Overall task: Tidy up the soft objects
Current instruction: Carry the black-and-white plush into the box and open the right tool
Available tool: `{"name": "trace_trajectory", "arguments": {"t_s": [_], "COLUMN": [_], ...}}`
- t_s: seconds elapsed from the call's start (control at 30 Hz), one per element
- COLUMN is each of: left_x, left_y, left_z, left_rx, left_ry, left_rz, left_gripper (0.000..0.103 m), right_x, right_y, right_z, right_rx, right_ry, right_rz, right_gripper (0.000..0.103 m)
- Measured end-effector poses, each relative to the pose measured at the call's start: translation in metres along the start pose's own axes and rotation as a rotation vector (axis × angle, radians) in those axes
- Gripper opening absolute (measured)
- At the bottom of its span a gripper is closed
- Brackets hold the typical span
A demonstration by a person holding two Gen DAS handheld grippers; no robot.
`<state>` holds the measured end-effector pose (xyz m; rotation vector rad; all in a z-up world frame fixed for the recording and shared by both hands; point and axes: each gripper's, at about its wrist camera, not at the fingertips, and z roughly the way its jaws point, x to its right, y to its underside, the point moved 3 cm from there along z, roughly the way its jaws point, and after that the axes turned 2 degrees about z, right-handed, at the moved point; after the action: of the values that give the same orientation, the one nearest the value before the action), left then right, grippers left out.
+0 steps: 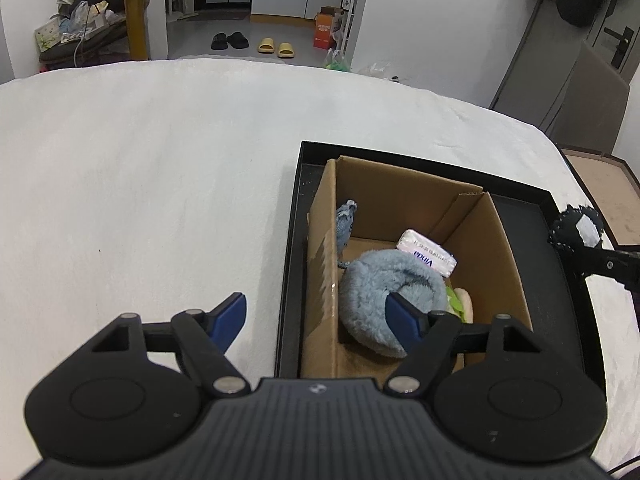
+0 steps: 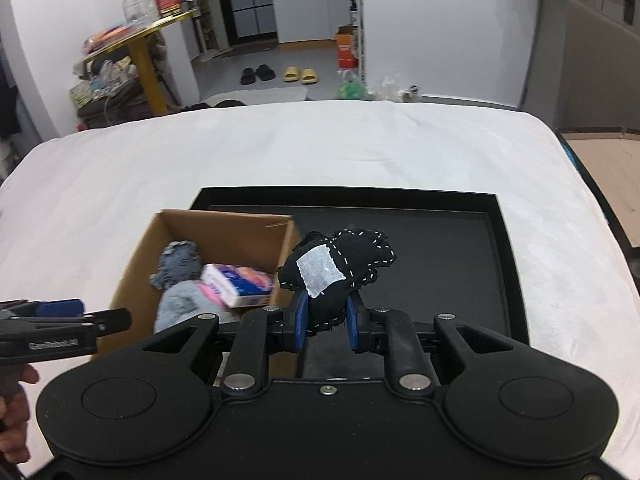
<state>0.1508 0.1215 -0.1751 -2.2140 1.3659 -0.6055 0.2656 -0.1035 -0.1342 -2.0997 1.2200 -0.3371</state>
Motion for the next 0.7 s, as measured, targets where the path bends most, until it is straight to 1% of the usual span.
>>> {"name": "trace_trajectory", "arguments": {"t_s": [0.17,0.23,0.27,0.37,0.47,0.6,0.7], "left_x": [-0.005,-0.008,-0.009,-0.013,-0.018,-0.021,-0.02], "left_y": [0.006,0.009,0.011,0.014,0.017,0.021,0.025], "left_z": [0.002,0.002,0.002,0.0,-0.003,-0.007,-0.01], "left_rx": [-0.014,-0.022,-0.025,-0.031,-0.036,-0.038,-0.046], "left_ry": [0.037,0.051,0.058,0.072,0.091,0.112,0.136], "left_rz": [-0.01,-0.017,-0.021,-0.026,-0.031,-0.031,-0.035], "left_gripper": [0.052,0.047,0.042,0.035,0.031,0.028,0.024], "right_x": [-0.017,-0.025,-0.029,-0.038,-0.045,-0.058,-0.066], "right_y": [0.0,0.001,0.001,0.001,-0.001,-0.001,0.001], "right_z": [-0.003,-0.004,-0.005,-0.005,-0.008,-0.01,-0.011], "right_rx": [-0.007,-0.012,-0.015,-0.028,-0.039,-0.046,-0.054], "right_ry": [-0.034,-0.046,-0.056,-0.092,-0.139,-0.17,-0.191], "right_rz": [-0.025,-0.04,-0.045,-0.045,-0.028,-0.045,-0.065], "right_gripper": [0.02,0.02,0.02,0.021,0.021,0.021,0.021]}}
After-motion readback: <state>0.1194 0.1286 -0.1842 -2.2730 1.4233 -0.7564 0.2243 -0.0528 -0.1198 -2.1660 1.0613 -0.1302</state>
